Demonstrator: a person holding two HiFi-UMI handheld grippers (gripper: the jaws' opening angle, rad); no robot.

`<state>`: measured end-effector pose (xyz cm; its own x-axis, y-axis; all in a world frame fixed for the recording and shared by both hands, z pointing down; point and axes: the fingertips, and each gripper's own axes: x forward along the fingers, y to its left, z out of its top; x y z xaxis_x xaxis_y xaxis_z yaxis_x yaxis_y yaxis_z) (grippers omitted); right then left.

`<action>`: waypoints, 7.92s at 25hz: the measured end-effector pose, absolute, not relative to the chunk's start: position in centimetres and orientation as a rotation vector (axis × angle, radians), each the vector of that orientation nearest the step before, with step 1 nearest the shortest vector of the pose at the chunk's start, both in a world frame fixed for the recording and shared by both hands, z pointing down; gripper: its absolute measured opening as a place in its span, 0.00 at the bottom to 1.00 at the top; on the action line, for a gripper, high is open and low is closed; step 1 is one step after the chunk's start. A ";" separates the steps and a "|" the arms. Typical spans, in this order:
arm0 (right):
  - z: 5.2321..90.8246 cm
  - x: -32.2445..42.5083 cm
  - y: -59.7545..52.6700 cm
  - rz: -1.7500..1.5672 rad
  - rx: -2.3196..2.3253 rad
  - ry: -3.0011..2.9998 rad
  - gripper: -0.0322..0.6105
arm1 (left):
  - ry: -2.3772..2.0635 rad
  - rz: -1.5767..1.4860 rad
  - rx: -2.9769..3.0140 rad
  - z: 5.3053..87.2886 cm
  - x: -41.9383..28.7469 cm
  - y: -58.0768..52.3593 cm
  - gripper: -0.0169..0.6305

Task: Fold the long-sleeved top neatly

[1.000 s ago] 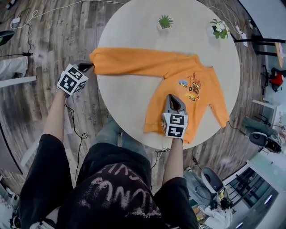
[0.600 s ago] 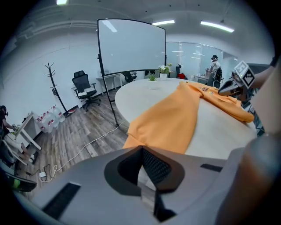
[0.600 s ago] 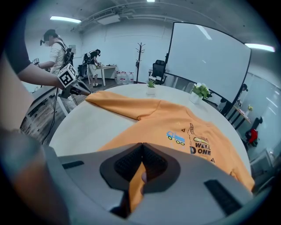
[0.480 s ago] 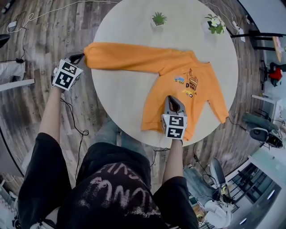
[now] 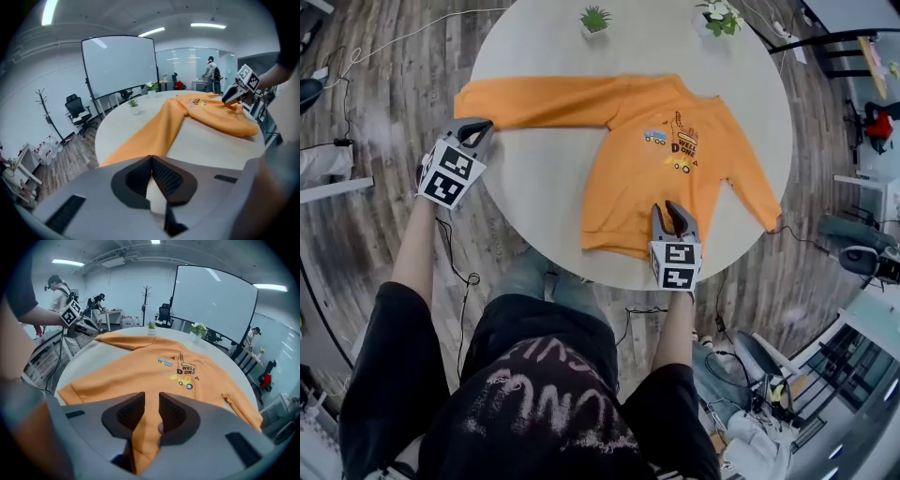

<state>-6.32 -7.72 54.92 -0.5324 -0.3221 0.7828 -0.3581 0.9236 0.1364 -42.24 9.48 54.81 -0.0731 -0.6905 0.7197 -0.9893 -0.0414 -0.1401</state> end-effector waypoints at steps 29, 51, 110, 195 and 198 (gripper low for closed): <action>56.6 11.7 -7.0 -0.325 0.278 -2.186 0.11 | -1.425 1.326 2.132 54.6 -9.3 7.3 0.07; 54.6 18.0 -4.9 0.185 0.525 -2.307 0.29 | -1.179 1.121 2.197 55.6 -7.7 13.0 0.31; 61.7 35.5 -40.4 0.362 1.388 -2.161 0.12 | -1.472 1.151 2.008 55.5 -6.5 -16.7 0.04; 52.3 -23.6 -15.0 -0.053 0.602 -2.341 0.06 | -2.014 1.016 1.519 63.8 -50.8 15.2 0.37; 52.5 -23.4 -15.5 -0.041 0.617 -2.338 0.06 | -2.015 1.048 1.535 63.6 -51.2 14.7 0.25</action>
<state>-23.41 -15.52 52.46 -0.6361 -0.4429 0.6319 -0.4203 0.8856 0.1976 -51.21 14.65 63.61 -0.3181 -0.6417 0.6978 -0.9398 0.1167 -0.3211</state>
